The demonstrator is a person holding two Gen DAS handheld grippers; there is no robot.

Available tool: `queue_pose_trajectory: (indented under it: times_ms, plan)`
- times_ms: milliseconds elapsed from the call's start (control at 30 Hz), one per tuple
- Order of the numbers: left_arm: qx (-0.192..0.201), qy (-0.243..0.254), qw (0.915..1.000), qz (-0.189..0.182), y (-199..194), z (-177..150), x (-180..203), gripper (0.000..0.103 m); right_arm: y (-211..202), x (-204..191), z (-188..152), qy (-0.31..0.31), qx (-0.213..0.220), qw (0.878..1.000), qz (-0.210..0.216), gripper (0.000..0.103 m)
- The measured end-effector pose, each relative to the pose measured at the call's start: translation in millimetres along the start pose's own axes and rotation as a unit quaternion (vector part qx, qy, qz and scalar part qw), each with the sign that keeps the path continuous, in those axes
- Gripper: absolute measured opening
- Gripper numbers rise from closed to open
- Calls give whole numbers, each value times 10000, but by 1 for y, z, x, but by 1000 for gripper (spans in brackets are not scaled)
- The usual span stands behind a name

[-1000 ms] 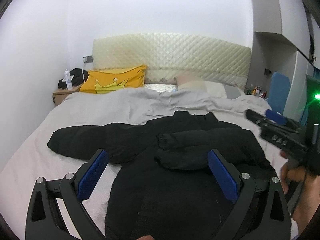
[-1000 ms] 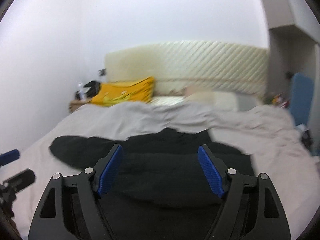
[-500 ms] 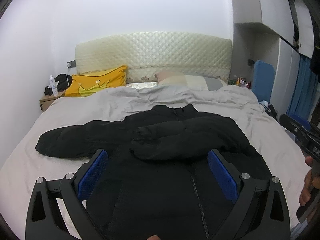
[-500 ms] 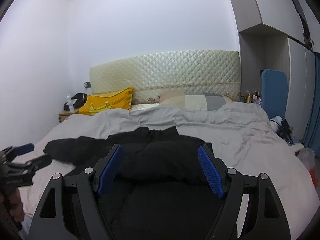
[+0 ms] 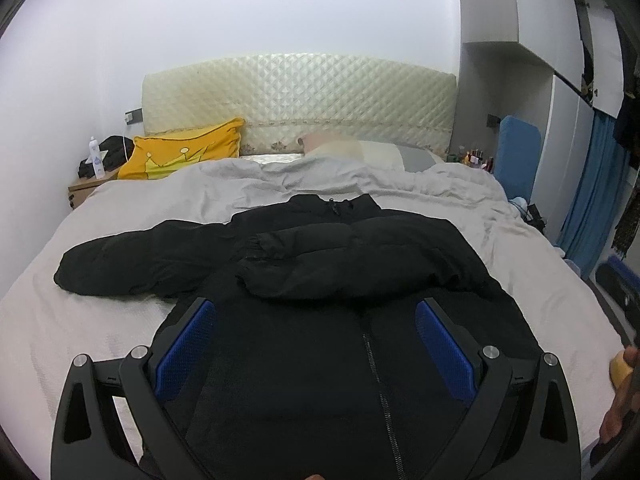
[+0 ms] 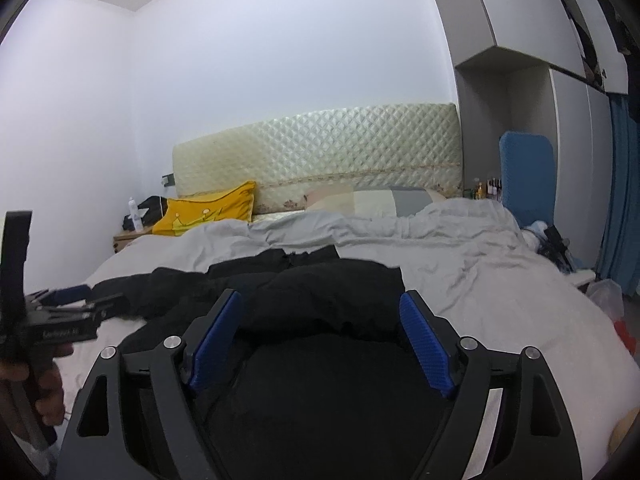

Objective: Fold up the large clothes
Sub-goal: 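Withdraw the right tool and move the left tool toward the other sleeve, then grasp the other sleeve cuff with the left tool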

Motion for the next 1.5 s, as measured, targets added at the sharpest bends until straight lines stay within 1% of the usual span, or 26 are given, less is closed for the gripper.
queue_pose_trajectory:
  times_ms: [100, 133, 200, 233, 333, 433, 567, 667, 767, 833, 1000, 1067, 1133, 1233, 1267, 1333, 1433, 1467, 1500]
  plan:
    - [60, -56, 9999, -84, 0, -2, -2, 100, -8, -1, -9, -15, 34, 10000, -80, 90]
    - [78, -98, 9998, -121, 0, -4, -2, 100, -9, -2, -11, -34, 58, 9999, -117, 93]
    - [108, -163, 9994, -286, 0, -11, -4, 100, -9, 0, -12, 3, 103, 9998, -167, 99]
    - [121, -118, 9993, -331, 1, -15, -4, 100, -8, 2, -13, 66, 140, 9996, -232, 103]
    - [92, 29, 9998, -192, 10, -30, -4, 100, -4, 6, -17, 199, 172, 9983, -511, 103]
    - [-29, 34, 9998, -206, 17, -34, -6, 100, -1, 9, -24, 245, 113, 9981, -549, 103]
    - [-126, -244, 9992, -284, 24, -20, -23, 100, -3, 16, -27, 417, 107, 9978, -503, 103]
    - [-178, -370, 9991, -119, 26, 2, -44, 100, -5, 17, -28, 377, 142, 9981, -463, 103]
    - [-178, -470, 9987, -35, 23, 25, -67, 100, -4, 16, -30, 353, 107, 9985, -413, 103]
    - [-133, -482, 9987, 108, 21, 42, -86, 100, -5, 15, -31, 347, 103, 9987, -370, 103]
    - [-207, -393, 9983, 384, 24, 79, -144, 100, -4, 9, -40, 245, 5, 9992, -329, 103]
    - [-134, -325, 9981, 505, 22, 88, -170, 100, -3, 5, -47, 199, -130, 9991, -350, 103]
    - [-110, -388, 9969, 673, 23, 94, -201, 100, -2, 4, -53, 254, -252, 9988, -339, 103]
    - [-323, -791, 9935, 754, 35, 103, -258, 100, -1, 1, -55, 250, -294, 9985, -378, 103]
    - [-358, -864, 9926, 775, 40, 106, -271, 100, -1, 0, -54, 210, -287, 9985, -421, 103]
    - [-329, -1134, 9887, 927, 52, 114, -310, 100, 0, -5, -52, 126, -258, 9986, -448, 103]
    - [-390, -1603, 9825, 861, 73, 119, -361, 100, 4, -12, -50, 83, -267, 9986, -445, 103]
    - [-442, -1780, 9795, 838, 83, 119, -378, 100, 7, -13, -50, 67, -293, 9986, -440, 103]
    - [-541, -2055, 9741, 773, 94, 117, -398, 100, 10, -16, -50, 32, -334, 9985, -444, 103]
Point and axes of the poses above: each gripper's, at about its wrist camera, not at the fingertips, and y roughly the way its jaws point, x to its right, z to its top, the point moved 2 cm from there along y, roughly the way its jaws point, and after that the axes turned 12 degrees about -y, right-handed, at the moved point
